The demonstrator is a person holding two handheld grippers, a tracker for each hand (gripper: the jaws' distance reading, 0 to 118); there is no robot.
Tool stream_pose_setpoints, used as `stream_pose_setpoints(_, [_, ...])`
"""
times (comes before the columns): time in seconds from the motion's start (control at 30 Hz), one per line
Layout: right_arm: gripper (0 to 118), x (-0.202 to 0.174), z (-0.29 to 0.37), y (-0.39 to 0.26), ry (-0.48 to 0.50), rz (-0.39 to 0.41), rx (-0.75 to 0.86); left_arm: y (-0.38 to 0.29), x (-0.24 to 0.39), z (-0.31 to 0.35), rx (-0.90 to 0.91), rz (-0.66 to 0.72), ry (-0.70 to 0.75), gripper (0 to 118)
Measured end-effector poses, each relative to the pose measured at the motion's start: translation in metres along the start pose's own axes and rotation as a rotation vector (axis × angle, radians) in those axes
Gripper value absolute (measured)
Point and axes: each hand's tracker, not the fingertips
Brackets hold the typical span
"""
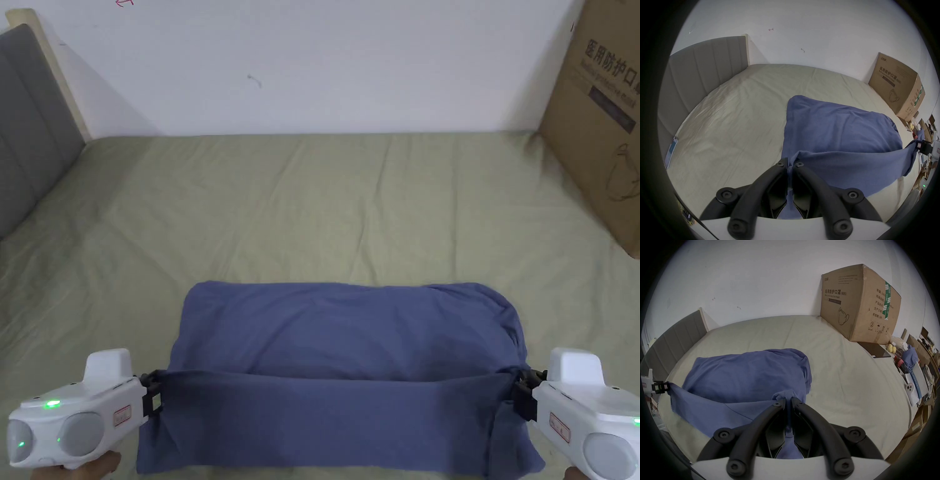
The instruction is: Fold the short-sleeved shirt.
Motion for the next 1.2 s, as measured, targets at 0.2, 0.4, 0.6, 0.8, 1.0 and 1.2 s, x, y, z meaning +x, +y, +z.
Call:
stream_pose_setpoints(0.2, [4, 0.007, -0.058, -0.003, -0.025, 0.005, -0.116, 0.004, 0.014, -0.055, -0.122, -0.048, 0.042, 2])
stream_pose_setpoints(0.4, [5, 0.003, -0.082, -0.015, -0.051, 0.006, -0.196, -0.002, 0.025, -0.072, -0.177, -0.084, 0.067, 2])
stream_pose_setpoints(0.6, [63, -0.011, -0.042, 0.001, -0.07, 0.014, -0.129, 0.006, 0.018, -0.05, -0.112, -0.014, 0.028, 89])
stream_pose_setpoints(0.8, [87, -0.017, 0.047, 0.036, -0.02, 0.012, 0.145, 0.026, 0.034, 0.043, 0.167, -0.004, -0.008, 110])
stream_pose_setpoints(1.0, [87, -0.047, 0.148, 0.039, -0.023, 0.044, 0.388, 0.018, 0.059, 0.146, 0.44, -0.006, 0.002, 110])
stream_pose_setpoints(1.2, [69, -0.065, 0.191, 0.019, -0.096, 0.088, 0.506, -0.009, 0.052, 0.166, 0.56, -0.012, 0.008, 62])
